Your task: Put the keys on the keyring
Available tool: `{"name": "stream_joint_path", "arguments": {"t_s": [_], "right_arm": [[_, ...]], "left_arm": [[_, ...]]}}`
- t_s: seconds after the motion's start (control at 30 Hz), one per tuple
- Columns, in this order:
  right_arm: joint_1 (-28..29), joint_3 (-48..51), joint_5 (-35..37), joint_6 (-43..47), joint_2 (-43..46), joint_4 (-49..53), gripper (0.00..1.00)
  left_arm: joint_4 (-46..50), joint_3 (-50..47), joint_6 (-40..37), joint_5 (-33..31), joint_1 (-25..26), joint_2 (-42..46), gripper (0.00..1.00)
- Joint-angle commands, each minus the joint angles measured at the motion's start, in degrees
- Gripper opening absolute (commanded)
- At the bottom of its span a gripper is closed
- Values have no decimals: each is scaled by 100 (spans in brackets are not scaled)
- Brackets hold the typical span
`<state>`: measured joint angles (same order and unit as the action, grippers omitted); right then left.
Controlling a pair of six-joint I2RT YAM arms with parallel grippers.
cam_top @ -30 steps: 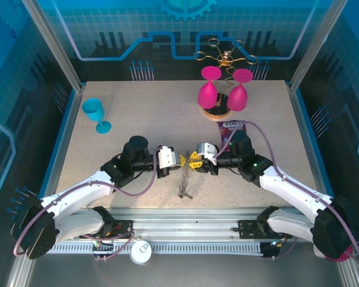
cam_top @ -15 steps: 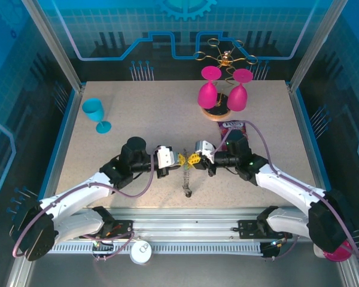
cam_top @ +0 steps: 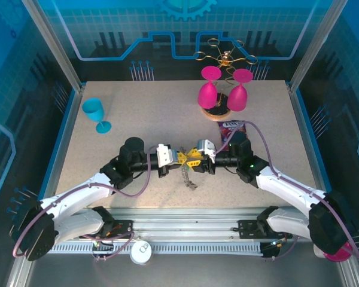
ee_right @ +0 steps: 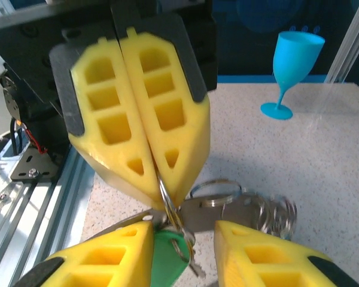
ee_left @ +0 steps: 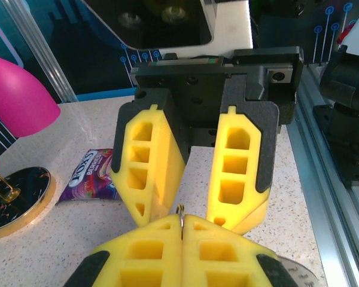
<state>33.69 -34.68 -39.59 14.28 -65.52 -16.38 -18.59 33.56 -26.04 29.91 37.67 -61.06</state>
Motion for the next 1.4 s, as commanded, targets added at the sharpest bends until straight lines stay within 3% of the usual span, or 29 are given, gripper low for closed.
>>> {"name": "stream_joint_path", "arguments": {"t_s": [0.0, 0.13, 0.2, 0.27, 0.33, 0.43, 0.6, 0.73, 0.8, 0.93, 1.03, 1.1, 1.37], "right_arm": [[-30, 25, -314, -262, -61, -649, 32], [-34, -61, -409, -268, -119, -717, 18], [-45, -103, -467, -224, -119, -621, 1], [-39, -213, -419, -31, -56, -204, 0], [34, -508, -154, 512, 57, 853, 0], [348, -1229, 557, 1552, 47, 2680, 0], [949, -2448, 1577, 2533, -401, 4543, 0], [1215, -3075, 1792, 2700, -635, 4978, 0], [1223, -3076, 1700, 2625, -577, 4842, 0], [670, -2144, 962, 1770, -52, 3420, 28], [46, -1106, 123, 865, 267, 1917, 32], [-125, -626, -43, 531, 328, 1177, 34], [-145, 145, -420, -393, 237, -435, 39]], "left_arm": [[-318, 10, 89, 303, 21, 17, 0], [-305, 10, 91, 344, 17, 16, 0], [-346, -3, 120, 347, 14, 15, 0], [-312, 10, 108, 217, 15, 18, 0], [67, 144, -46, -63, 16, -17, 2], [901, 438, -426, -388, 15, -80, 14], [1696, 782, -883, -622, 67, -176, 14], [2349, 1056, -1356, -862, 208, -314, 5], [2387, 1066, -1385, -884, 220, -304, 0], [1662, 698, -1125, -701, 219, -80, 0], [886, 326, -886, -447, 215, 112, 0], [429, 131, -705, -259, 211, 192, 0], [89, 10, -474, -1, 213, 191, 0]]}}
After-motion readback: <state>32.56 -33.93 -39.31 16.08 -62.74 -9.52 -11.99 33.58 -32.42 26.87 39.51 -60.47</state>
